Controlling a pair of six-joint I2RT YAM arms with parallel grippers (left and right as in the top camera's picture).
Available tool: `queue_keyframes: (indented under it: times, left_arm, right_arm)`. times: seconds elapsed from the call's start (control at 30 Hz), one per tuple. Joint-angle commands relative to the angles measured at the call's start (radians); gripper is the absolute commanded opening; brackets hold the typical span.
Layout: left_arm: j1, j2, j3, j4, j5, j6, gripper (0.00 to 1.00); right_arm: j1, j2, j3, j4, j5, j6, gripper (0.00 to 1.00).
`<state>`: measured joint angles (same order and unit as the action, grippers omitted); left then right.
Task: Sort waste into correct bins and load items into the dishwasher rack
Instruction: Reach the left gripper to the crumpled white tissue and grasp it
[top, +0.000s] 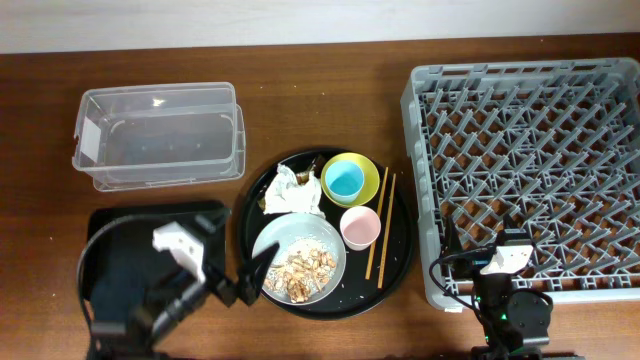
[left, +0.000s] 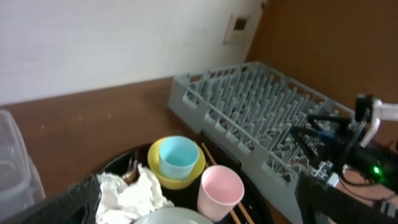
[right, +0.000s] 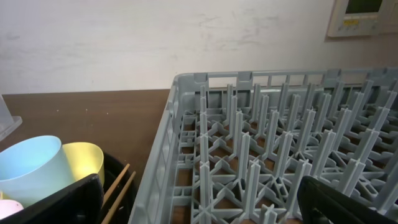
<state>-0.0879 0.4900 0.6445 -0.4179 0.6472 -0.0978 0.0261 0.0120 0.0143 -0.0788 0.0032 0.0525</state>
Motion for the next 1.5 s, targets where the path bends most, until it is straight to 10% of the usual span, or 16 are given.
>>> queue_keyframes:
  times: [0.0, 0.23, 0.57, 0.97, 1.47]
  left_arm:
    - [-0.003, 0.237, 0.243, -0.213, -0.005, 0.109, 0.99]
    - [-0.003, 0.481, 0.372, -0.331, 0.142, 0.106, 0.99]
    - [-0.172, 0.674, 0.626, -0.608, -0.464, -0.026, 0.99]
    - [-0.272, 0.812, 0.634, -0.506, -0.356, -0.026, 0.99]
    - [-0.337, 1.188, 0.634, -0.310, -0.685, -0.183, 0.80]
  right_arm:
    - [0.006, -0.005, -0.009, -0.002, 0.009, 0.004, 0.98]
    - [0.006, -0.005, -0.009, -0.002, 0.009, 0.004, 0.98]
    - [0.006, -0.005, -0.009, -0.002, 0.009, 0.004, 0.98]
    - [0.006, -0.005, -0.009, -0.002, 0.009, 0.004, 0.98]
    - [0.006, -0.005, -0.009, -0.002, 0.009, 0.004, 0.98]
